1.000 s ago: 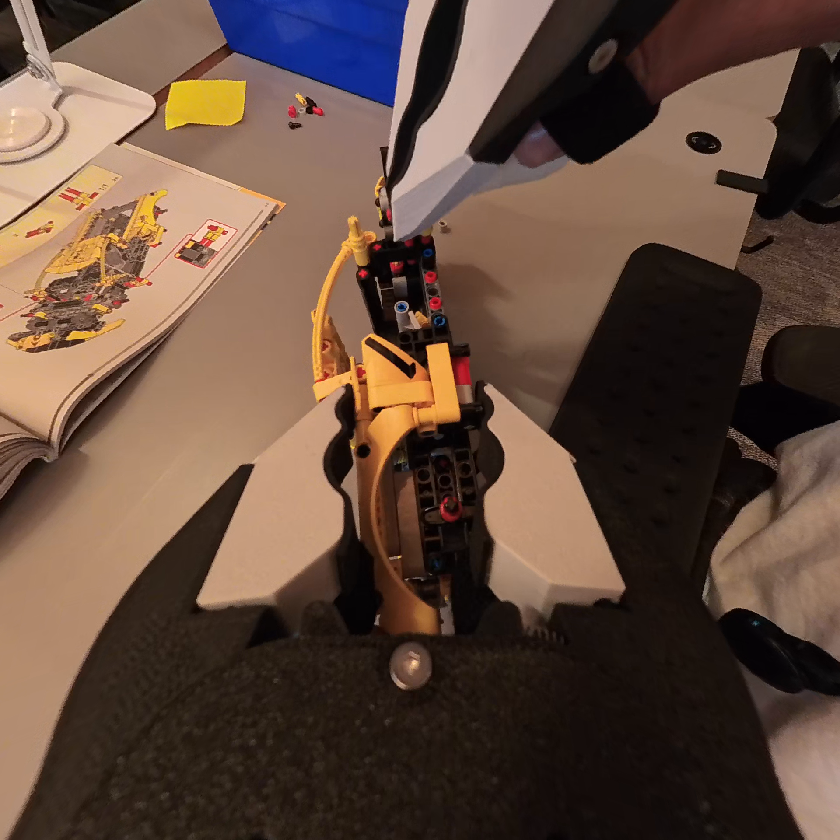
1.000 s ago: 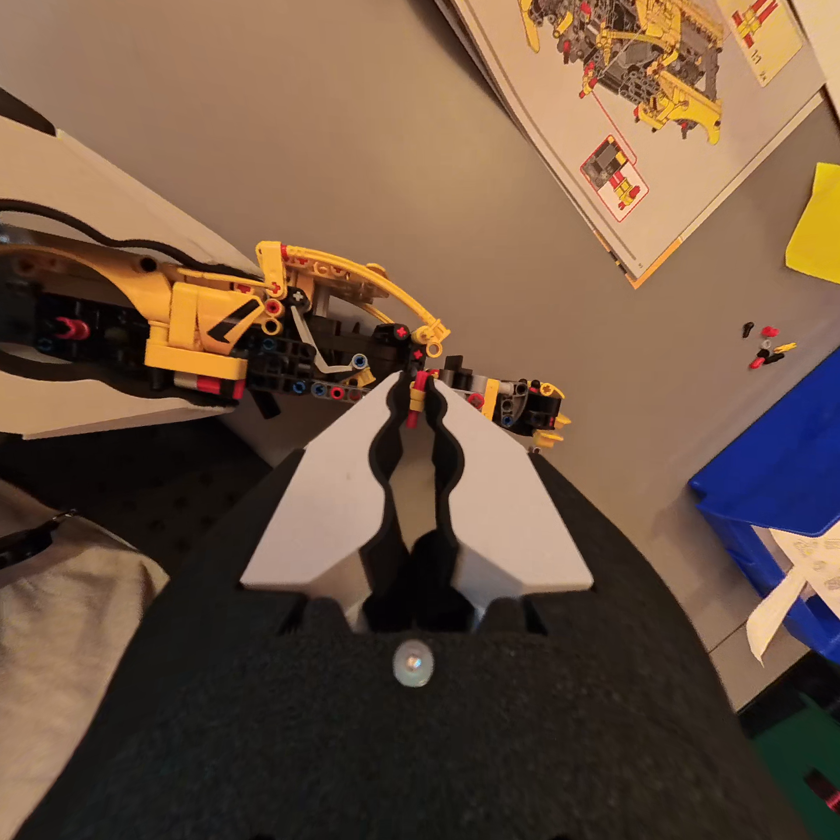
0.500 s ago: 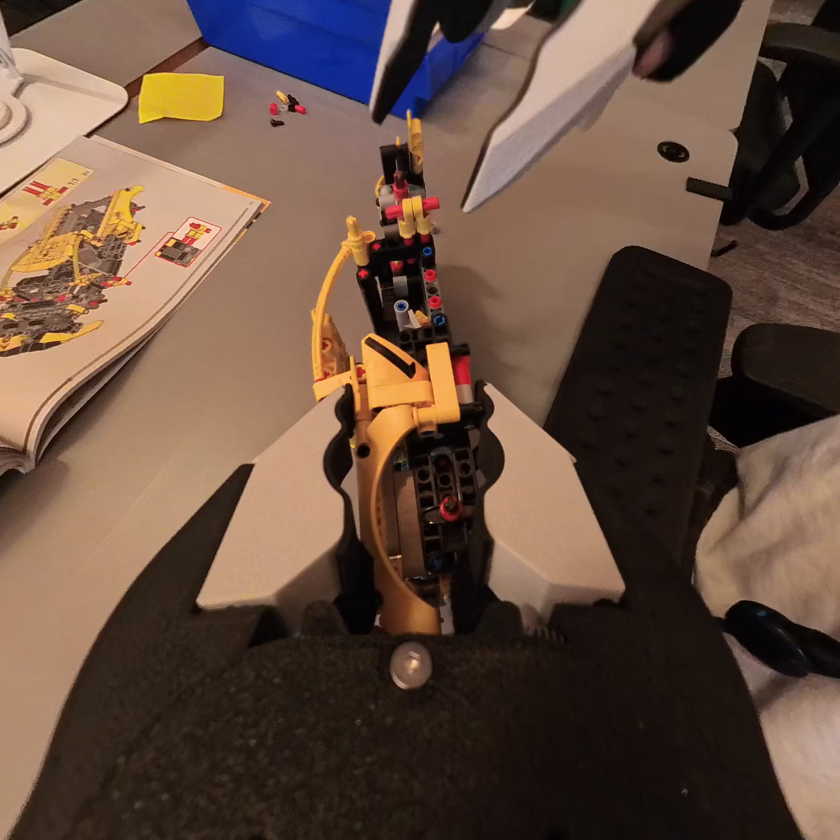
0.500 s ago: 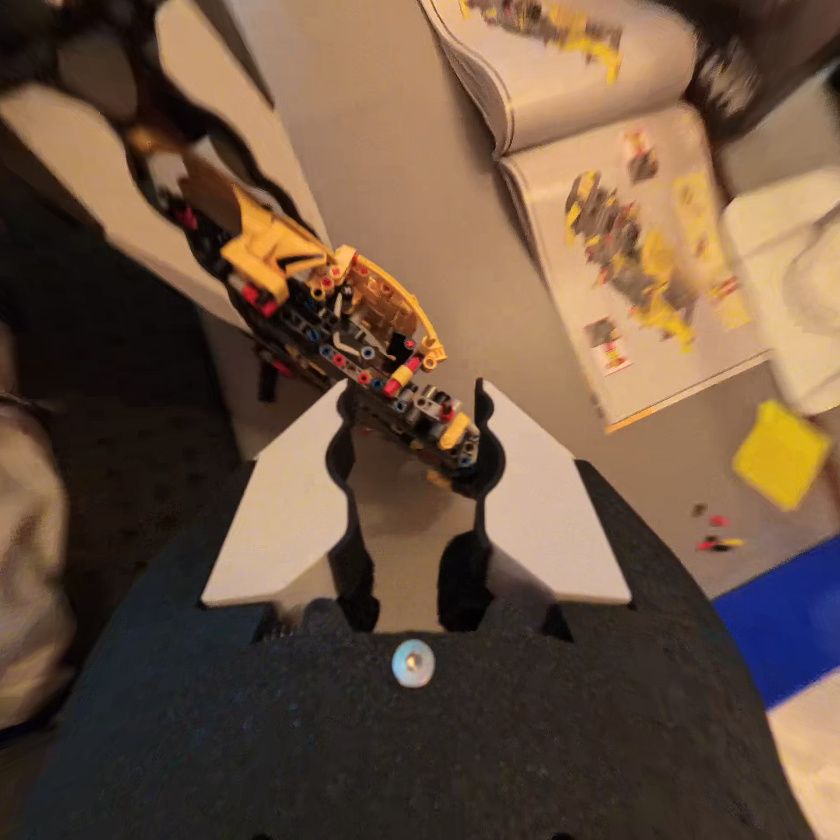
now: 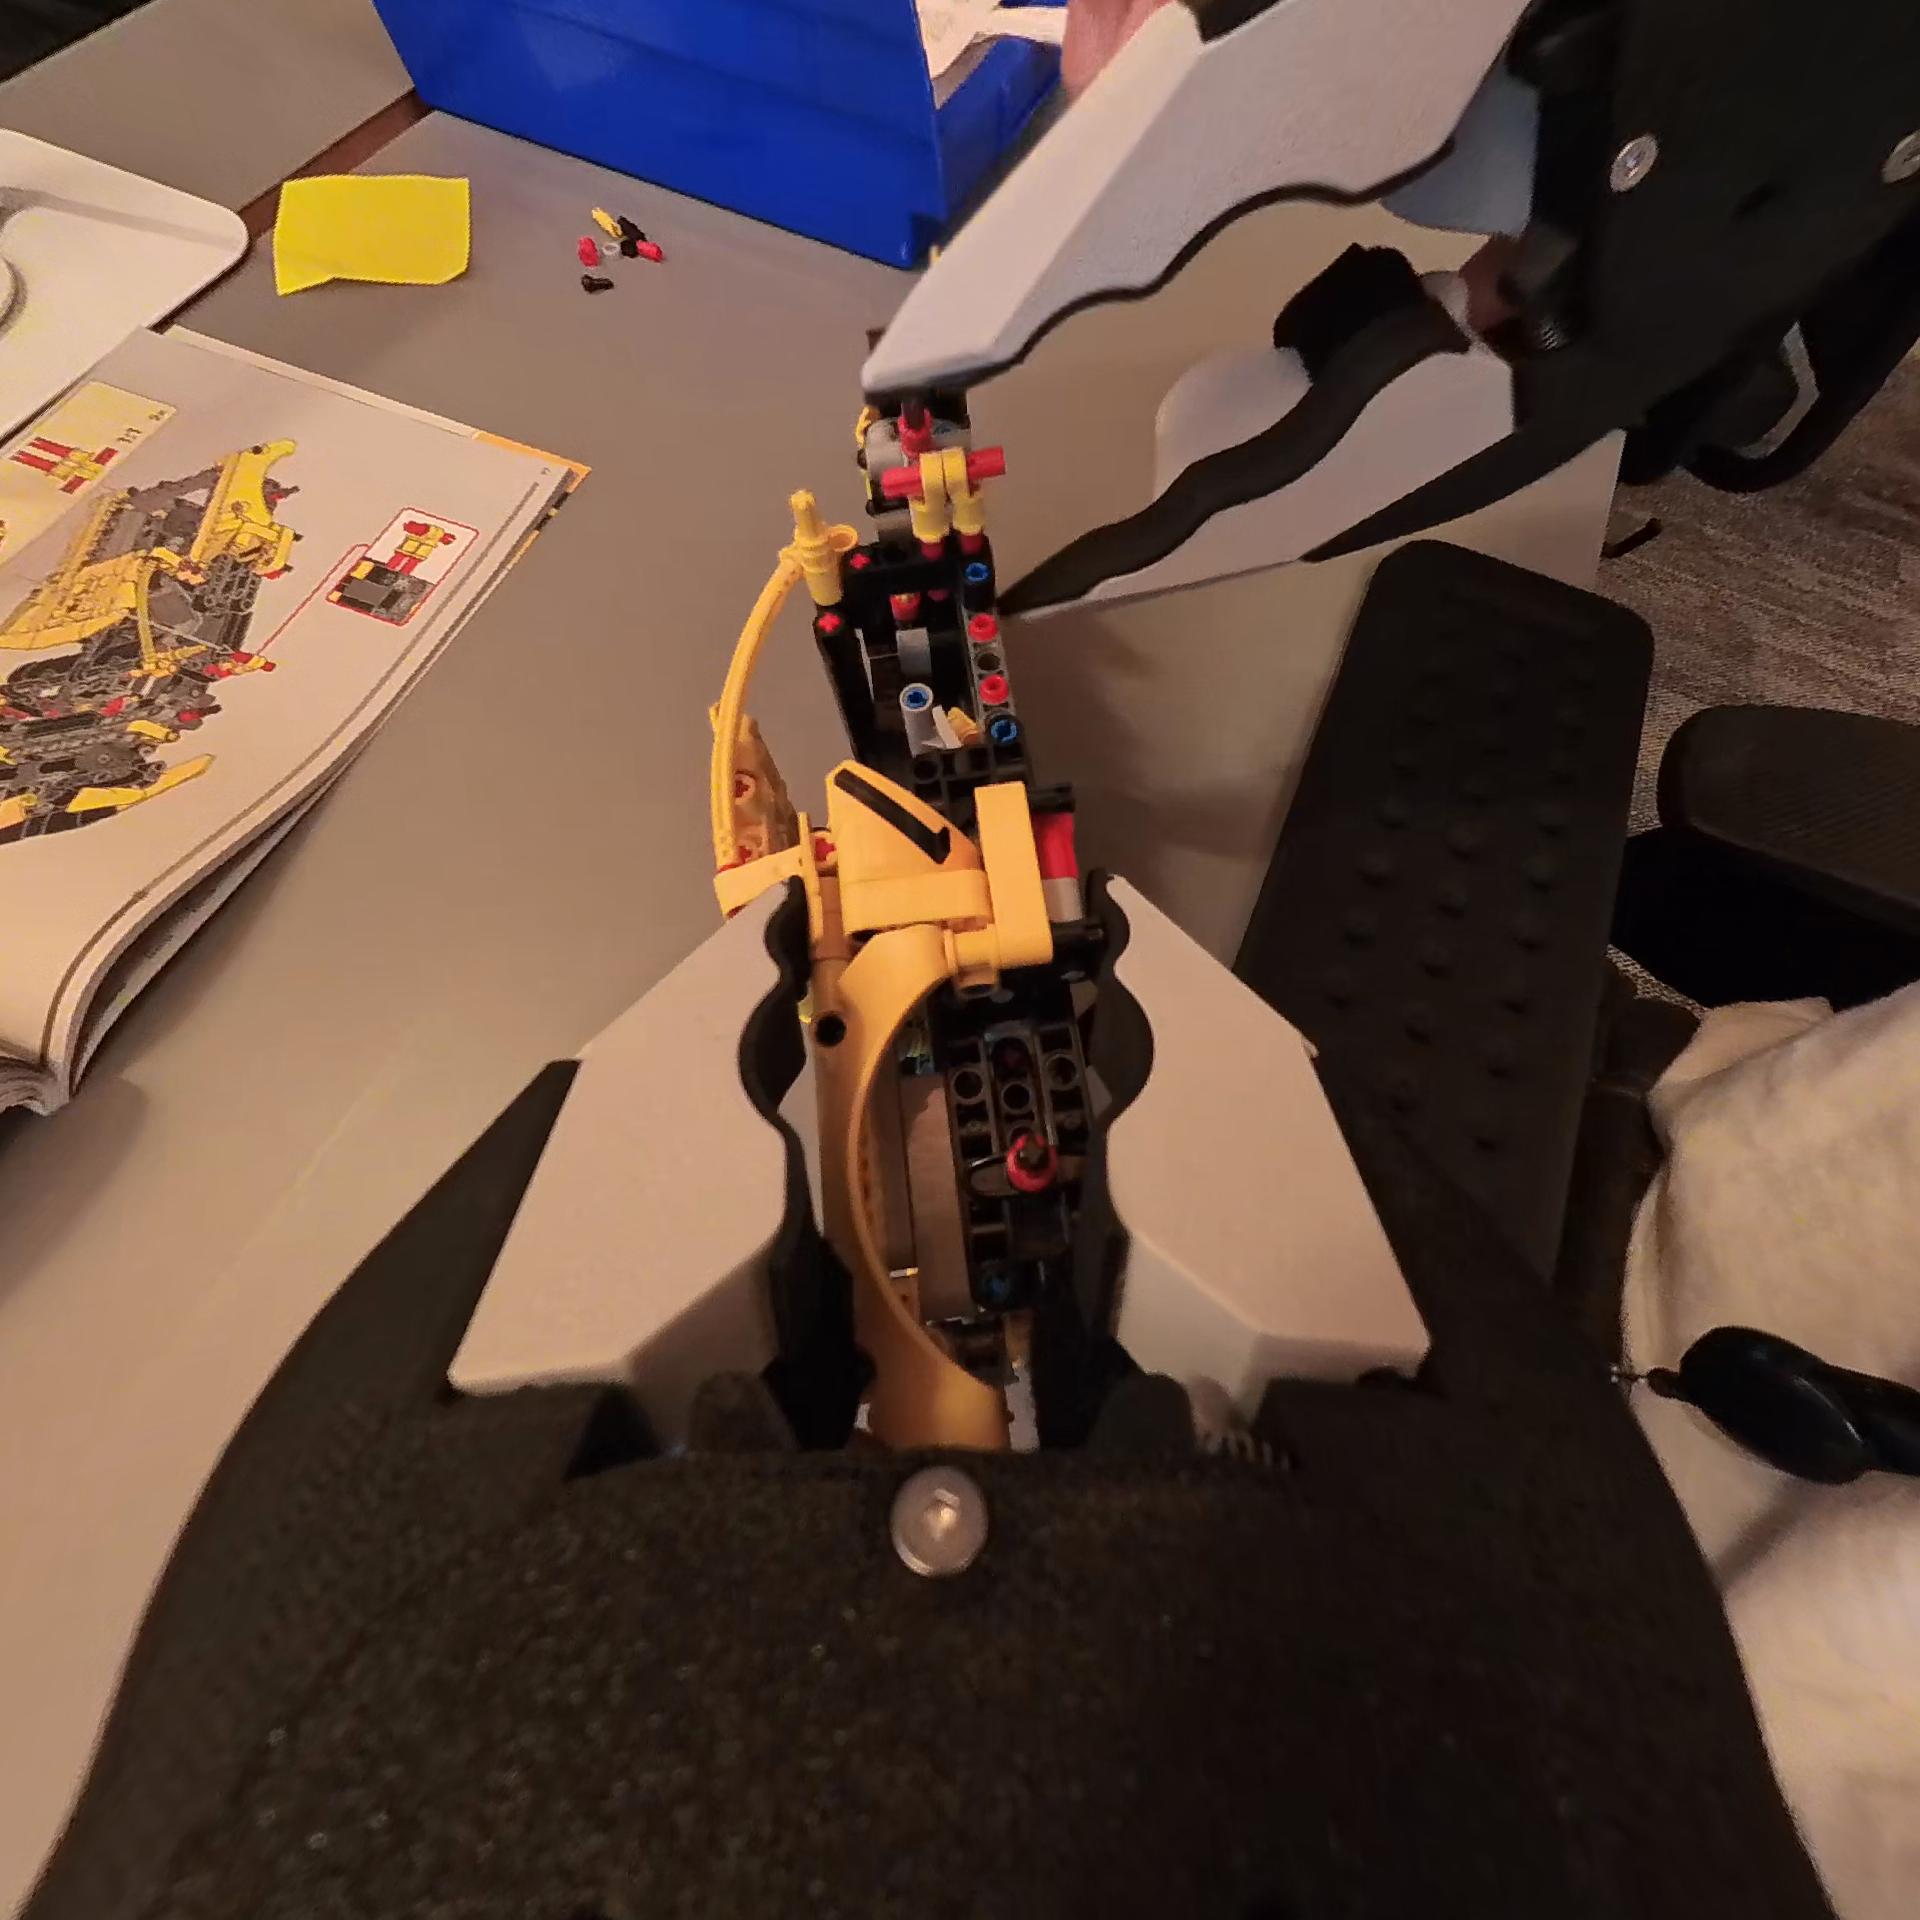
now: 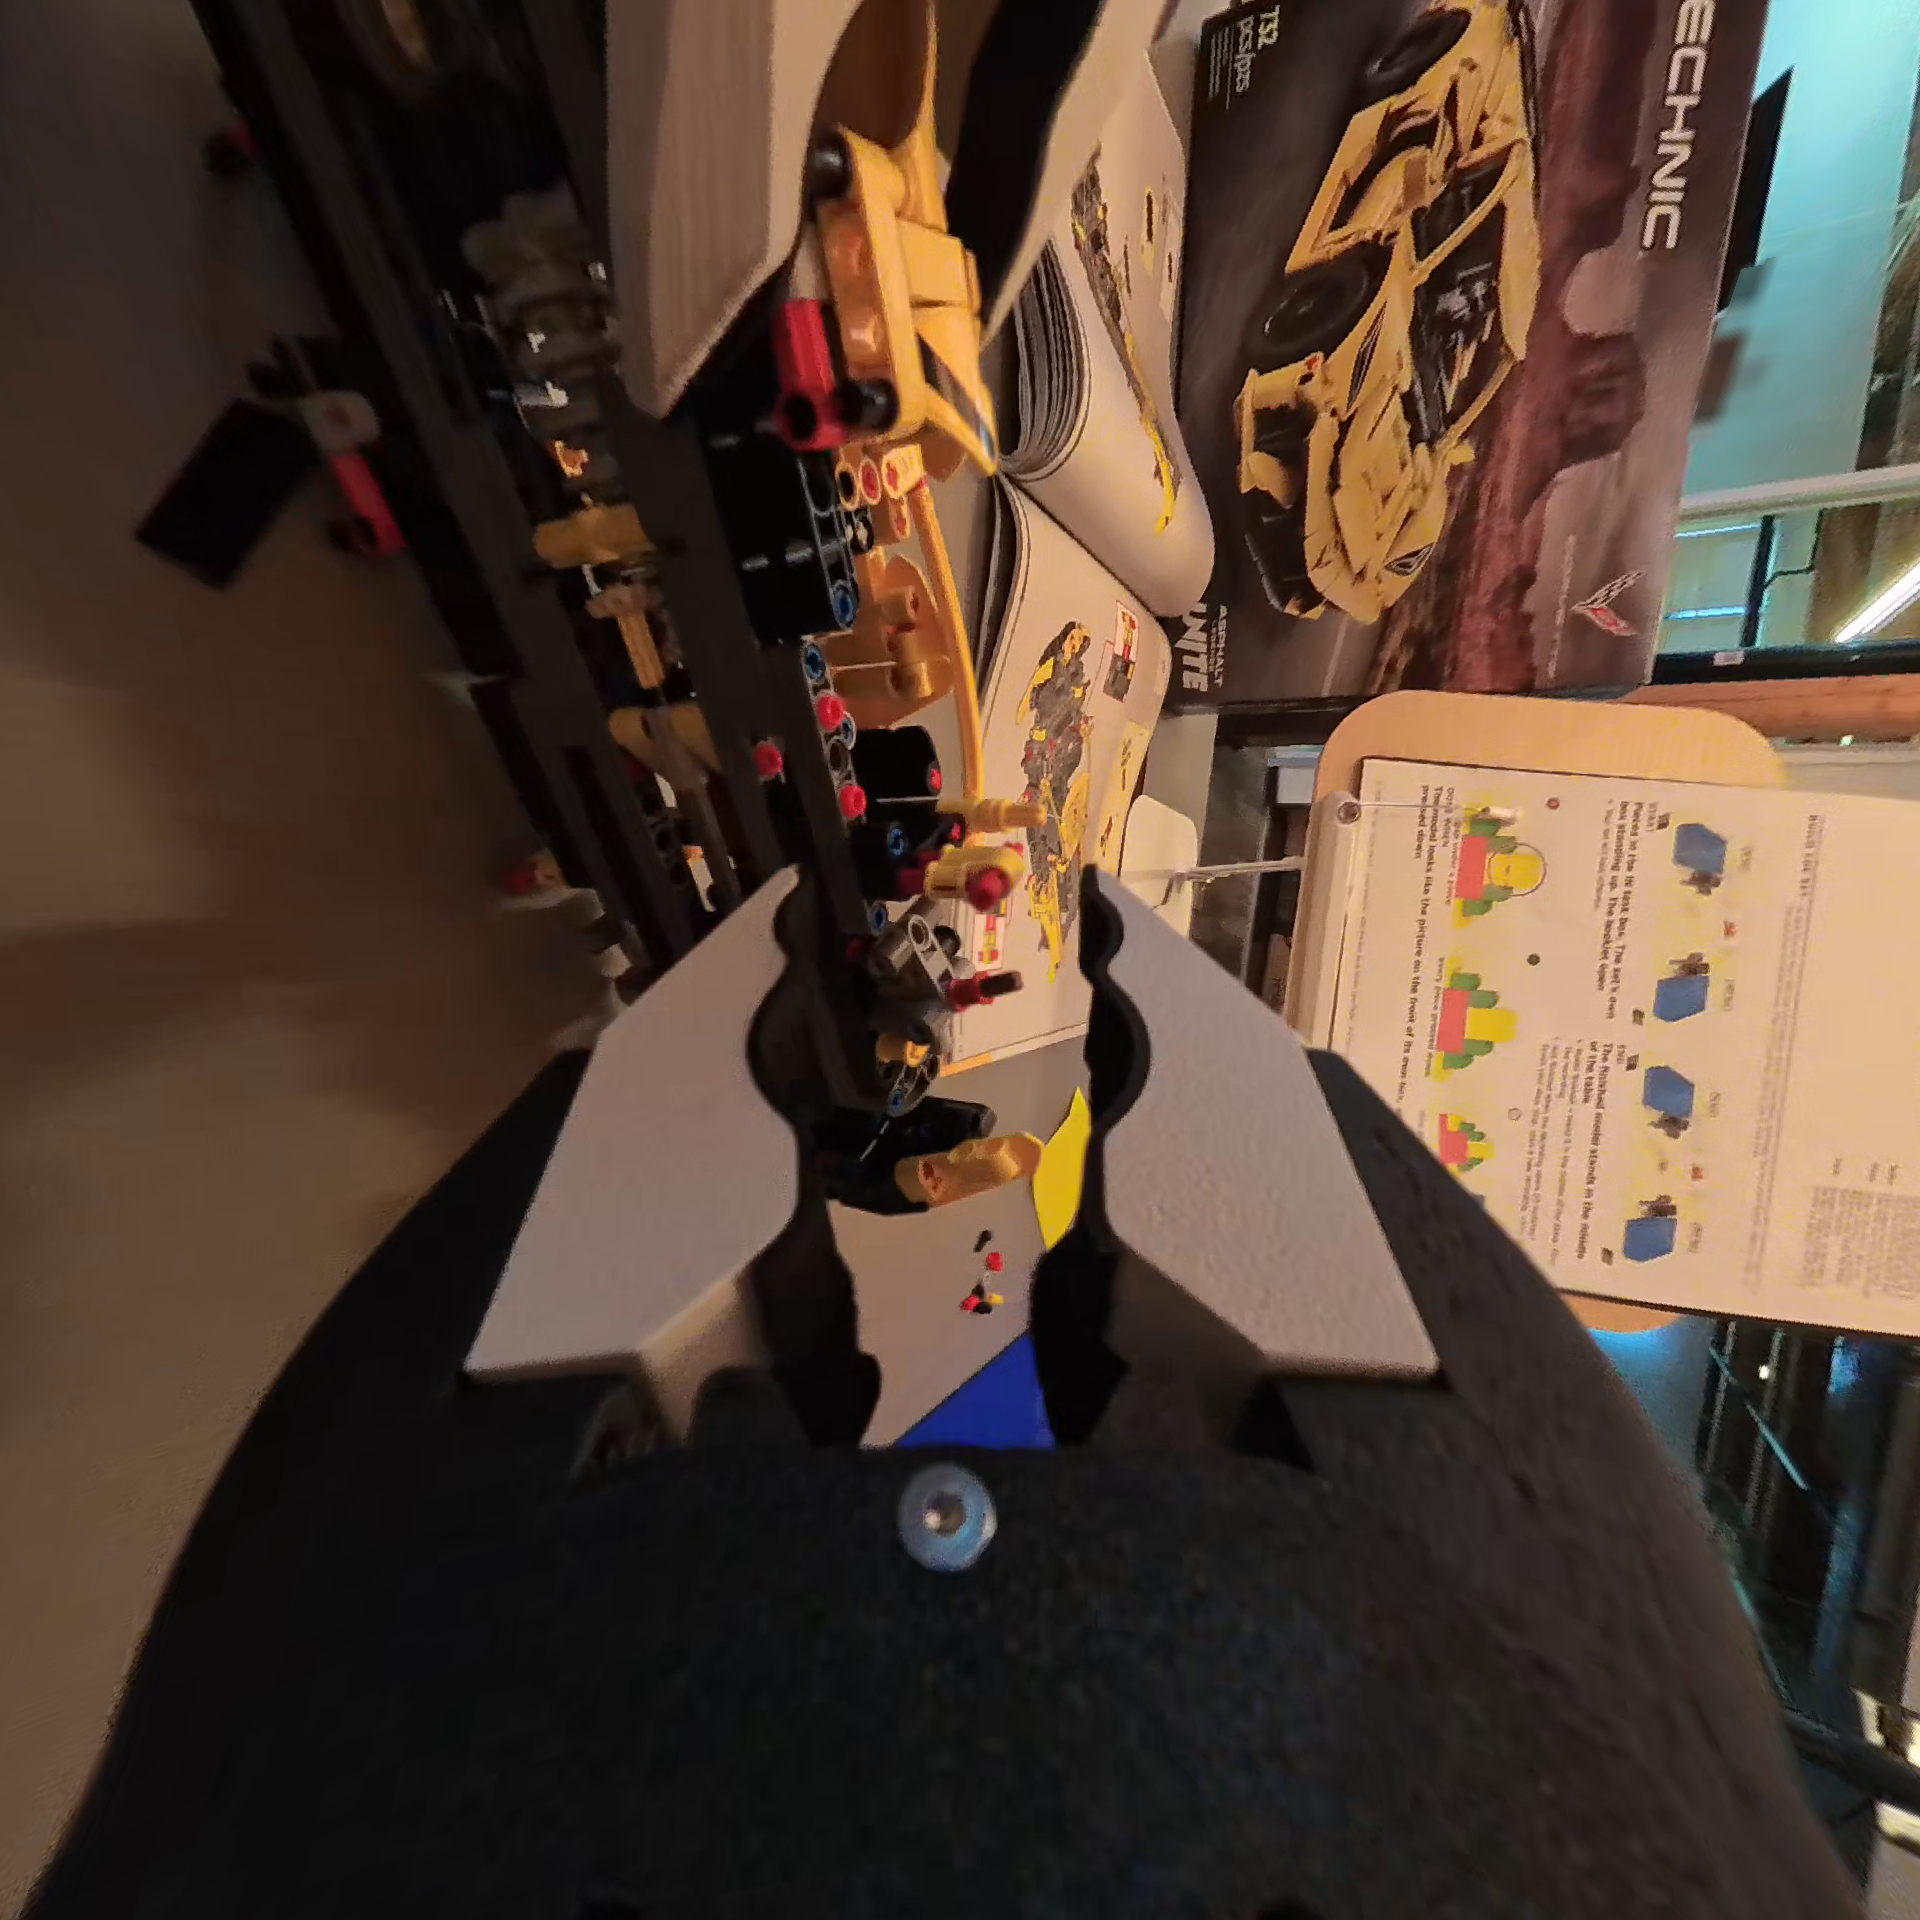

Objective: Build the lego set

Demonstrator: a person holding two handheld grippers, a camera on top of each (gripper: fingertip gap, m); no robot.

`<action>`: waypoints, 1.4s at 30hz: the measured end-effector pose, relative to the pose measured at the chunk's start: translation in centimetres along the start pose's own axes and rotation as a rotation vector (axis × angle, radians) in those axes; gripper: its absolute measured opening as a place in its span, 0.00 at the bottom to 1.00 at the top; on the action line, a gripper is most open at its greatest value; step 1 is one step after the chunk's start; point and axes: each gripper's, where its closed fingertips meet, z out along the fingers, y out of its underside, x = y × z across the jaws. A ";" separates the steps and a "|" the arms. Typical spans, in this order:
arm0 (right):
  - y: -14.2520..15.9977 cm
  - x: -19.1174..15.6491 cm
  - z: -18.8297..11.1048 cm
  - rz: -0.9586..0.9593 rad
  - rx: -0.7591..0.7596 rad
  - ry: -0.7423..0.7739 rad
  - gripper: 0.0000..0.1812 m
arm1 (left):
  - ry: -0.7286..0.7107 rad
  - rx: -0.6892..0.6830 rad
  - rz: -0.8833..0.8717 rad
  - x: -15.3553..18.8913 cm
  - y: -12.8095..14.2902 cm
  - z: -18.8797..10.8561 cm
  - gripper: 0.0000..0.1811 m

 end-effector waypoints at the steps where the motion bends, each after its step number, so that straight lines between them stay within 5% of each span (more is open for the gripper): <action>1: 0.1 0.0 0.1 -0.011 -0.006 0.001 0.27 | 0.000 0.000 0.000 0.0 0.0 0.0 0.30; 25: 0.3 -1.0 1.1 -0.134 0.054 0.162 0.30 | 0.017 -0.022 0.014 0.1 0.0 0.1 0.29; 42: 0.4 -1.1 1.5 -0.076 0.056 0.112 0.27 | 0.056 0.000 -0.016 -0.3 -0.1 0.1 0.29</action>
